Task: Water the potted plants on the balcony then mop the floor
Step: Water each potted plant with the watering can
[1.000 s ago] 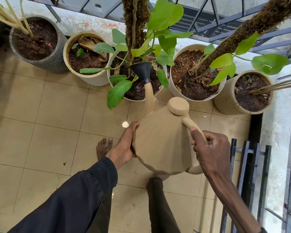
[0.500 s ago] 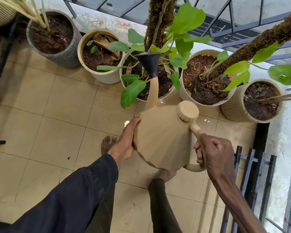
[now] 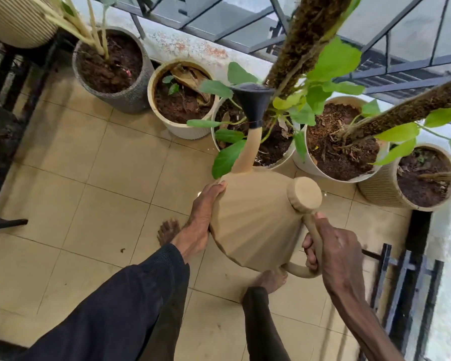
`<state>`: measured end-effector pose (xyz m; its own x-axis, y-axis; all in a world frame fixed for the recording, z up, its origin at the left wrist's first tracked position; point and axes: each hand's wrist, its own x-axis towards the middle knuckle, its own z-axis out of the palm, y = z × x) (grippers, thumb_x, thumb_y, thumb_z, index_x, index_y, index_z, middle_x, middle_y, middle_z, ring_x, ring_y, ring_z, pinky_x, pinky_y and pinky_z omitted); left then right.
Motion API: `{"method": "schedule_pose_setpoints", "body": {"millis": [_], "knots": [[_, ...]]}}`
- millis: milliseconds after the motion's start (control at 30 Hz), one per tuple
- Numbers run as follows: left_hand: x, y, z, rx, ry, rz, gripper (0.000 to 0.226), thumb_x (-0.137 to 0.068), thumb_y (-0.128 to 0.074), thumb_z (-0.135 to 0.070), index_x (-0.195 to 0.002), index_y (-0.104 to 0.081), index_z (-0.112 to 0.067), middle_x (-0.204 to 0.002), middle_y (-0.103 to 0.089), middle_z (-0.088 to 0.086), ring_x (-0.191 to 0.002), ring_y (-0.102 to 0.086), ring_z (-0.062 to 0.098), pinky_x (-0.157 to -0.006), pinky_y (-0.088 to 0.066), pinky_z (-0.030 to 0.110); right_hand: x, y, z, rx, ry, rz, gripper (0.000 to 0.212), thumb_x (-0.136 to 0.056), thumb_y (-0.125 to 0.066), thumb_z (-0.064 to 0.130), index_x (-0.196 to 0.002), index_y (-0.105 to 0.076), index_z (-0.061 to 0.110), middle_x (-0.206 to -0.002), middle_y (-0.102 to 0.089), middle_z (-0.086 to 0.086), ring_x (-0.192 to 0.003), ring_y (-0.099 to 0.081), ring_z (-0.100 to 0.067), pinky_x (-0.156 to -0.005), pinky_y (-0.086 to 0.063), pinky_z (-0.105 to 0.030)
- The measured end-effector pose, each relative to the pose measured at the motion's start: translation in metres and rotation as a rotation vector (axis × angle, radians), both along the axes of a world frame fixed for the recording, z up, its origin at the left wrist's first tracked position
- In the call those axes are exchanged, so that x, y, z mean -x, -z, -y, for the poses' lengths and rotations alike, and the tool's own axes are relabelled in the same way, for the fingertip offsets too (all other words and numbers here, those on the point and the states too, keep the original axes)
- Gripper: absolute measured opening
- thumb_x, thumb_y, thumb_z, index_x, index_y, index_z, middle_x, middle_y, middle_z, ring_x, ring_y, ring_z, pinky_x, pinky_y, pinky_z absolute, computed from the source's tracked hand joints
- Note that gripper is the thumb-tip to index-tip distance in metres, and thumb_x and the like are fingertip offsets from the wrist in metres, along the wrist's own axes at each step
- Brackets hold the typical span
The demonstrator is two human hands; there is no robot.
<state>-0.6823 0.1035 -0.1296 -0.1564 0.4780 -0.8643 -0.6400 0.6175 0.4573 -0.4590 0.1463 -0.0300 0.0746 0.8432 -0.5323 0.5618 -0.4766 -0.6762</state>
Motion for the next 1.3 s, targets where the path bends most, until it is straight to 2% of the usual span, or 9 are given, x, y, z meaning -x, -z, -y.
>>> {"method": "schedule_pose_setpoints", "body": {"millis": [133, 400, 533, 633, 733, 900, 1033, 1133, 1300], "knots": [[0.034, -0.006, -0.001, -0.013, 0.001, -0.013, 0.059, -0.084, -0.067, -0.051, -0.135, -0.062, -0.023, -0.132, -0.066, 0.019, -0.126, -0.059, 0.043, -0.109, -0.045, 0.062, 0.032, -0.001, -0.002, 0.015, -0.019, -0.014, 0.072, -0.093, -0.045, 0.062, -0.053, -0.068, 0.006, -0.043, -0.057, -0.016, -0.041, -0.053, -0.025, -0.055, -0.048, -0.035], [0.107, -0.004, -0.010, 0.056, 0.044, -0.026, 0.052, -0.088, -0.065, -0.058, -0.129, -0.066, -0.026, -0.125, -0.071, 0.013, -0.120, -0.064, 0.037, -0.104, -0.052, 0.052, 0.106, -0.010, -0.019, 0.006, -0.053, -0.077, 0.058, -0.094, -0.050, 0.056, -0.062, -0.071, 0.012, -0.044, -0.054, -0.008, -0.042, -0.048, -0.020, -0.053, -0.045, -0.035], [0.135, 0.001, -0.013, 0.102, 0.105, 0.015, 0.055, -0.092, -0.055, -0.066, -0.127, -0.067, -0.026, -0.115, -0.076, 0.011, -0.108, -0.069, 0.032, -0.082, -0.056, 0.038, 0.147, -0.014, -0.036, -0.058, -0.078, -0.076, 0.054, -0.092, -0.053, 0.055, -0.063, -0.070, 0.014, -0.044, -0.050, 0.001, -0.042, -0.042, -0.014, -0.055, -0.038, -0.033], [0.151, 0.005, -0.014, 0.118, 0.127, 0.054, 0.060, -0.091, -0.052, -0.072, -0.126, -0.068, -0.026, -0.110, -0.078, 0.009, -0.104, -0.071, 0.029, -0.079, -0.057, 0.037, 0.173, -0.015, -0.049, -0.082, -0.112, -0.040, 0.052, -0.095, -0.057, 0.059, -0.064, -0.073, 0.020, -0.044, -0.051, 0.005, -0.046, -0.043, -0.018, -0.056, -0.040, -0.038], [0.165, 0.008, -0.018, 0.161, 0.137, 0.094, 0.064, -0.089, -0.050, -0.075, -0.123, -0.069, -0.025, -0.107, -0.079, 0.009, -0.105, -0.071, 0.031, -0.090, -0.058, 0.042, 0.191, -0.011, -0.063, -0.087, -0.132, -0.016, 0.053, -0.103, -0.063, 0.053, -0.063, -0.075, 0.020, -0.047, -0.053, 0.003, -0.049, -0.043, -0.022, -0.056, -0.040, -0.044], [0.177, 0.010, -0.026, 0.231, 0.097, 0.162, 0.061, -0.089, -0.051, -0.075, -0.117, -0.071, -0.024, -0.093, -0.081, 0.007, -0.095, -0.072, 0.028, -0.076, -0.055, 0.035, 0.214, -0.011, -0.082, -0.077, -0.190, -0.028, 0.045, -0.088, -0.055, 0.069, -0.074, -0.078, 0.033, -0.053, -0.050, -0.010, -0.052, -0.042, -0.023, -0.056, -0.038, -0.043], [0.181, 0.011, -0.031, 0.281, 0.077, 0.178, 0.063, -0.090, -0.051, -0.074, -0.121, -0.069, -0.022, -0.109, -0.077, 0.012, -0.108, -0.069, 0.032, -0.096, -0.055, 0.044, 0.222, -0.007, -0.096, -0.063, -0.247, 0.002, 0.060, -0.090, -0.056, 0.068, -0.064, -0.077, 0.018, -0.046, -0.057, 0.000, -0.047, -0.045, -0.021, -0.054, -0.041, -0.042], [0.182, 0.012, -0.035, 0.328, 0.060, 0.196, 0.065, -0.089, -0.053, -0.074, -0.120, -0.070, -0.019, -0.112, -0.076, 0.014, -0.116, -0.067, 0.035, -0.109, -0.047, 0.049, 0.229, -0.008, -0.108, -0.051, -0.281, 0.043, 0.081, -0.078, -0.050, 0.081, -0.065, -0.073, 0.005, -0.048, -0.054, -0.008, -0.047, -0.043, -0.019, -0.053, -0.040, -0.040], [0.182, 0.020, -0.037, 0.355, 0.001, 0.249, 0.067, -0.086, -0.055, -0.075, -0.121, -0.068, -0.019, -0.114, -0.075, 0.016, -0.113, -0.067, 0.035, -0.109, -0.046, 0.053, 0.239, -0.006, -0.122, -0.017, -0.331, 0.095, 0.067, -0.075, -0.050, 0.076, -0.063, -0.076, 0.016, -0.045, -0.058, -0.002, -0.042, -0.046, -0.020, -0.051, -0.049, -0.046]]}}
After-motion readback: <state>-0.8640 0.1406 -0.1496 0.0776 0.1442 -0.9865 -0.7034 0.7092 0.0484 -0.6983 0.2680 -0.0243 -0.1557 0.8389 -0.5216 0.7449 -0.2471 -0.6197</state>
